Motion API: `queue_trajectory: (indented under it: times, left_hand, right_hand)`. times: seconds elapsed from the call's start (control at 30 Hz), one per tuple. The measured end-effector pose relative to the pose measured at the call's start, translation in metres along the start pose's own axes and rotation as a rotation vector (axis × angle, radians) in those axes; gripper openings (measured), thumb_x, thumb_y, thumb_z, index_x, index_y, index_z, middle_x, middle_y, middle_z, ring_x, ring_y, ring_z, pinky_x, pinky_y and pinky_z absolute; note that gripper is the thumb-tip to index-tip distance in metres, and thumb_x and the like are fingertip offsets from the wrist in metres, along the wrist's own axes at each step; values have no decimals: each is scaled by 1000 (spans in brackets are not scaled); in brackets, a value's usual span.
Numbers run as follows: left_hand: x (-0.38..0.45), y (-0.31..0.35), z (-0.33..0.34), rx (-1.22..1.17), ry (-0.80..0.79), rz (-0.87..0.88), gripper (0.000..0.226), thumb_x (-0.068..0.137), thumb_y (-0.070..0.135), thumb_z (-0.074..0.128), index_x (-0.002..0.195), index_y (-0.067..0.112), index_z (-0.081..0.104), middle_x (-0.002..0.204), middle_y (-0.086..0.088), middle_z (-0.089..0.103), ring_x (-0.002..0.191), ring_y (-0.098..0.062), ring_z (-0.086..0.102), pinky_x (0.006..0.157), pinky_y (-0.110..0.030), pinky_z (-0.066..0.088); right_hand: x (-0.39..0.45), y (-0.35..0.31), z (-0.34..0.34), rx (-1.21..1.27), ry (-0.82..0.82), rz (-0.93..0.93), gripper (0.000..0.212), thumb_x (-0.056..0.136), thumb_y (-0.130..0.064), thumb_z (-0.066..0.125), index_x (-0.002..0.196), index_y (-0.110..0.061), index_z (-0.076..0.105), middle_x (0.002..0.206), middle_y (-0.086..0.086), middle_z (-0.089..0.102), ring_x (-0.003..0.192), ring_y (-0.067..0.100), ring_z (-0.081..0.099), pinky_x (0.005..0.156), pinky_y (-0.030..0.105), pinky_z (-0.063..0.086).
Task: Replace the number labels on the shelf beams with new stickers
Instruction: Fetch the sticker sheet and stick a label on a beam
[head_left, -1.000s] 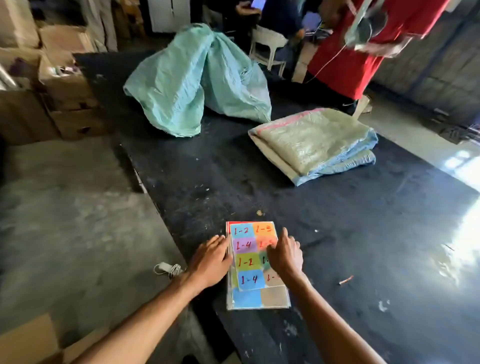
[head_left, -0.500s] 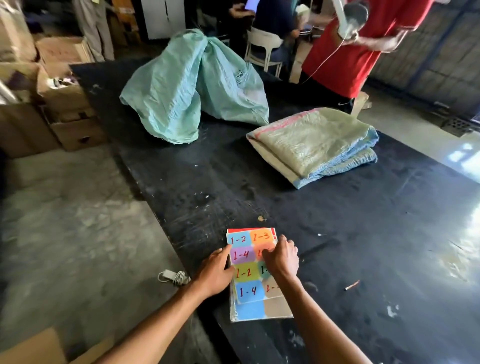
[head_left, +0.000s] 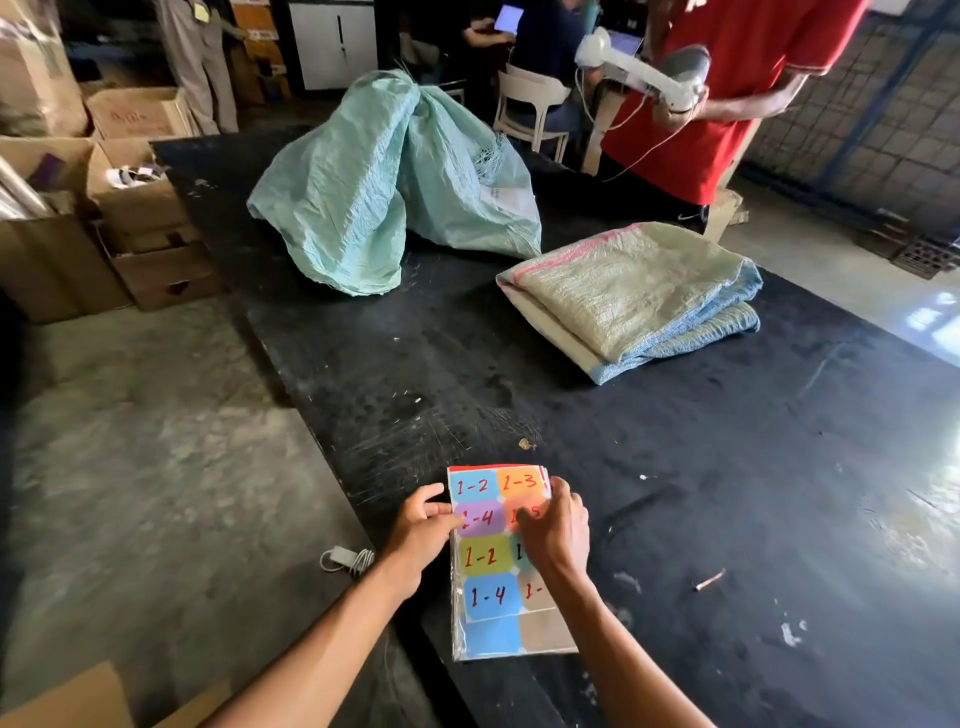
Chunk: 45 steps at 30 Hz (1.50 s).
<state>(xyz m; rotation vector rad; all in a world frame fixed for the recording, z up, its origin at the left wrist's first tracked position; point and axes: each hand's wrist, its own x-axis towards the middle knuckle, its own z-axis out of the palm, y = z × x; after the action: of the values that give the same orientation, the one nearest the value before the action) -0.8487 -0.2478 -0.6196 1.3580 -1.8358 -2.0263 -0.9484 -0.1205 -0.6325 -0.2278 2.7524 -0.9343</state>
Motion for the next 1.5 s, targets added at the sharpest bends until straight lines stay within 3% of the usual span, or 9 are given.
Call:
queue_trajectory:
  times: [0.17,0.27,0.4,0.5,0.73,0.97,1.17,1.33,1.5]
  left_hand:
    - [1,-1,0,-51,6,-9,55,77,-3,66,128,8,48,100,-12,62,88,-19,60,72,-27,50]
    - [0,1,-1,-41,-2,5,51,80,-4,63,128,5,48,102,-13,58,92,-22,58,72,-27,50]
    - [-4,4,-1,42,-13,13,47,82,2,62,127,7,50,110,-15,60,99,-23,58,88,-34,48]
    - [-6,4,0,109,-38,18,46,82,6,63,126,10,51,113,-14,62,105,-23,58,95,-37,46]
    - [-17,8,5,151,-77,42,43,83,9,64,124,7,51,112,-16,63,104,-23,58,92,-34,45]
    - [-26,48,-36,-53,77,172,50,83,40,65,123,12,54,116,-7,64,108,-20,60,95,-36,46]
    - [-66,79,-136,-346,124,357,47,64,27,76,107,10,64,97,-8,75,91,-20,70,77,-30,52]
    - [-134,78,-238,-351,421,497,31,68,6,74,98,11,66,95,-7,76,85,-22,72,64,-23,56]
    - [-235,67,-331,-196,657,555,32,75,-5,69,98,15,64,92,-3,76,77,-17,71,66,-25,58]
  right_hand:
    - [10,14,-12,401,3,133,41,67,-21,77,102,-16,56,78,0,66,66,12,61,58,25,44]
    - [20,22,-20,578,-37,140,18,68,-13,80,79,-13,65,66,5,69,57,16,63,59,30,52]
    - [34,28,-33,520,-42,52,13,71,-9,78,64,-12,67,61,5,68,54,14,60,56,28,50]
    - [39,29,-41,458,-44,10,10,73,-9,77,69,-14,69,61,1,69,55,13,66,54,27,54]
    - [44,14,-54,414,-81,-147,11,83,-11,67,72,-11,66,66,2,69,54,9,63,46,14,47]
    - [26,-55,-66,778,-443,-163,14,91,-16,59,81,-8,64,70,10,71,61,22,67,56,29,53]
    - [-13,-155,-44,905,-726,-213,11,89,-17,60,81,-10,62,77,18,70,71,32,69,69,46,55]
    - [-83,-249,-9,858,-908,-474,8,84,-15,66,90,-10,66,93,15,74,84,30,70,76,45,56]
    - [-179,-353,3,666,-997,-981,21,83,-15,68,104,-15,69,94,-4,72,83,3,66,69,10,50]
